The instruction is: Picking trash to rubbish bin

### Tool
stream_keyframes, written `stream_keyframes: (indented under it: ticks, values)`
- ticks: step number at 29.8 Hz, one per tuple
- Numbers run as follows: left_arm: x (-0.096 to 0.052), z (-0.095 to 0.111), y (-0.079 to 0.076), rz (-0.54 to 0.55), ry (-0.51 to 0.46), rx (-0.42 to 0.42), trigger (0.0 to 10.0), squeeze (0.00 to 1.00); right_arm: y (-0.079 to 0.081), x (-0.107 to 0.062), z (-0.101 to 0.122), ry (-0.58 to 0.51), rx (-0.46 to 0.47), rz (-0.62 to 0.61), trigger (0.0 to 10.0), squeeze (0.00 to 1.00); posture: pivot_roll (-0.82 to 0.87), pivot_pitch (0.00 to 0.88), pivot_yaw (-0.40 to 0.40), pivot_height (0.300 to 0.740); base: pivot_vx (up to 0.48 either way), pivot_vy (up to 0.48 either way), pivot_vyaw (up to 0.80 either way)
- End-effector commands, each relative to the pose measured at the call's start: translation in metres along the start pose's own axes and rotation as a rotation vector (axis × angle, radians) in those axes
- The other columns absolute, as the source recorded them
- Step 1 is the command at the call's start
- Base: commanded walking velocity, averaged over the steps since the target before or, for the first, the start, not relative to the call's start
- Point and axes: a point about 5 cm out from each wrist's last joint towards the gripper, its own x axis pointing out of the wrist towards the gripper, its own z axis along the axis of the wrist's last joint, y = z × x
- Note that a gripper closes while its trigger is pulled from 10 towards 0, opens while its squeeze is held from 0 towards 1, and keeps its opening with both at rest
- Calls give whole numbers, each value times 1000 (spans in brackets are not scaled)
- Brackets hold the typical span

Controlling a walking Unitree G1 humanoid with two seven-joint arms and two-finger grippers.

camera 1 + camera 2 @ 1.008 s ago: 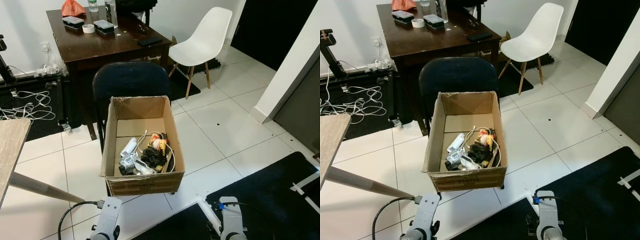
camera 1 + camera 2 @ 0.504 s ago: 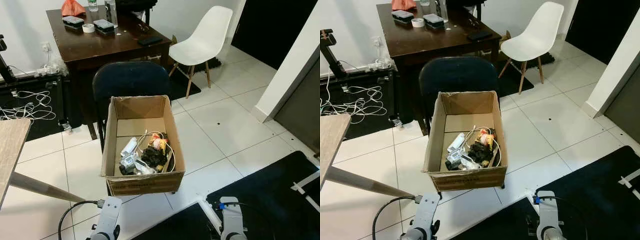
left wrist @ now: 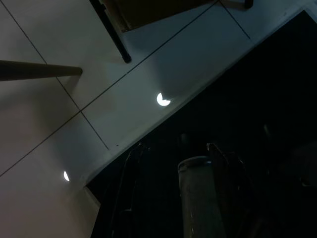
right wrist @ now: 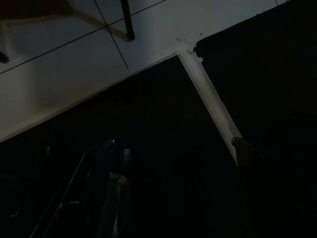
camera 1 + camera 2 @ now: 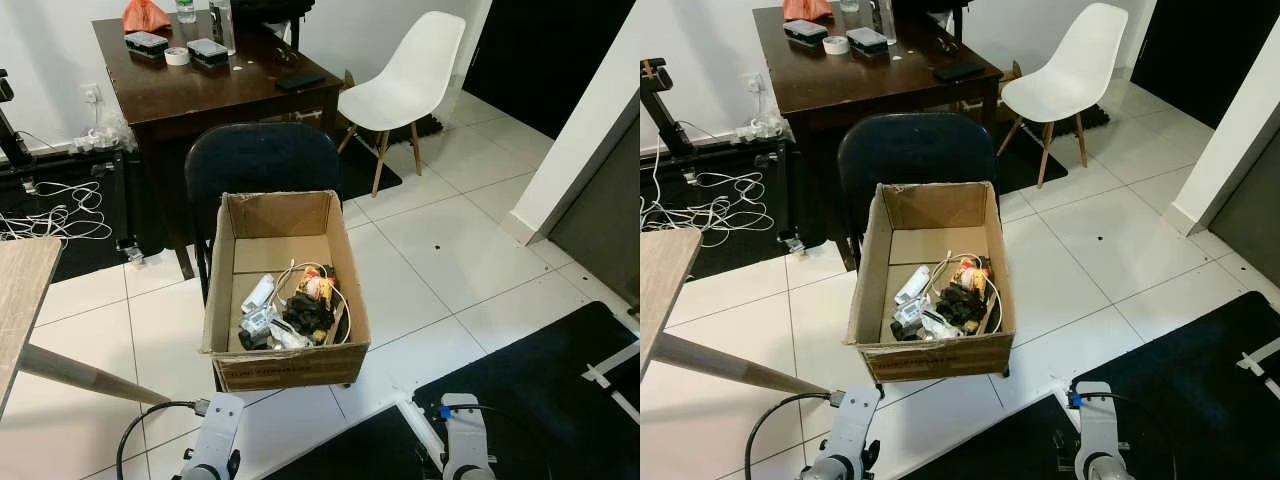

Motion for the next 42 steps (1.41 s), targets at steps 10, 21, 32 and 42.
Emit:
stream_keyframes:
  ticks: [10,21,32,42]
  values:
    - [-1,-5,1,-5,18,12,10000,0,-2,-1,-7,41,-10,6,10000,0,46,83,-6,740,0,0,0]
    - [-1,-5,-4,-16,16,16,10000,0,-2,-1,-6,46,-2,2,10000,0,43,74,-4,740,0,0,0]
    - [0,-3,-6,-24,11,19,10000,0,2,0,-6,47,-4,1,10000,0,41,68,-4,740,0,0,0]
    - [0,-1,-6,-25,8,21,10000,0,4,0,-4,41,-11,5,10000,0,40,62,-8,740,0,0,0]
